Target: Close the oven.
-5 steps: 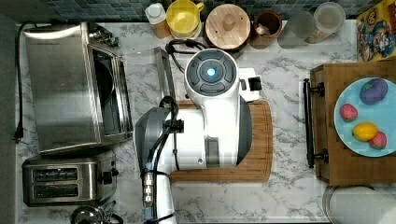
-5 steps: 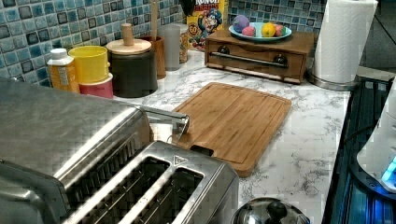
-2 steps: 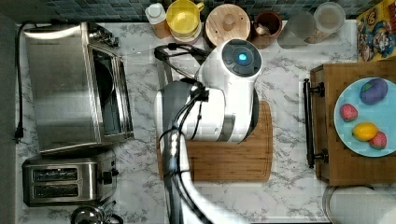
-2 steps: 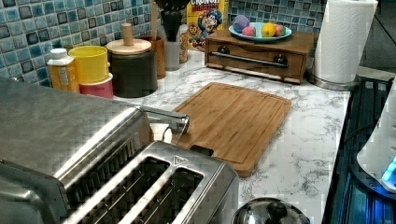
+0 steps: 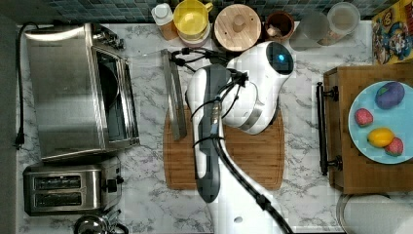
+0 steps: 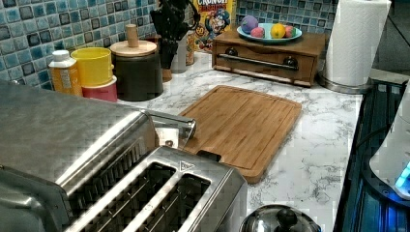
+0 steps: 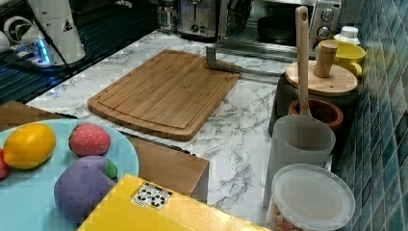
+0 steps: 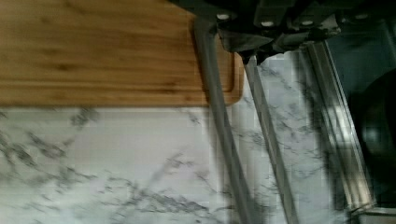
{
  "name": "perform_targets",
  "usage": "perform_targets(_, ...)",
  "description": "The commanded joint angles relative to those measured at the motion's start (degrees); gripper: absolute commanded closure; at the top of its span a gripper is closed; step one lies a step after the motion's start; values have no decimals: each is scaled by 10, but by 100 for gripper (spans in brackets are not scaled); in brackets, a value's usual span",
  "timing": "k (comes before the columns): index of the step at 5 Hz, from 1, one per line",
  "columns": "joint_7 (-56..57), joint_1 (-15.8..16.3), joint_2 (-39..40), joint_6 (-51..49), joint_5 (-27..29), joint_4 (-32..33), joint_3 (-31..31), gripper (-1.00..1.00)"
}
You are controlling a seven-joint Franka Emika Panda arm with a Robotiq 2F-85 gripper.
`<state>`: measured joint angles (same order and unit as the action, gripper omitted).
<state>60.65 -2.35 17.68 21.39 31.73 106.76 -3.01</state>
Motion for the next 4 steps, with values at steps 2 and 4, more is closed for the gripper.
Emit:
perform_targets(2,182,-24,67,34,125,-103,30,100)
perform_targets(4,197,-31,79,111,157,-73,52,100)
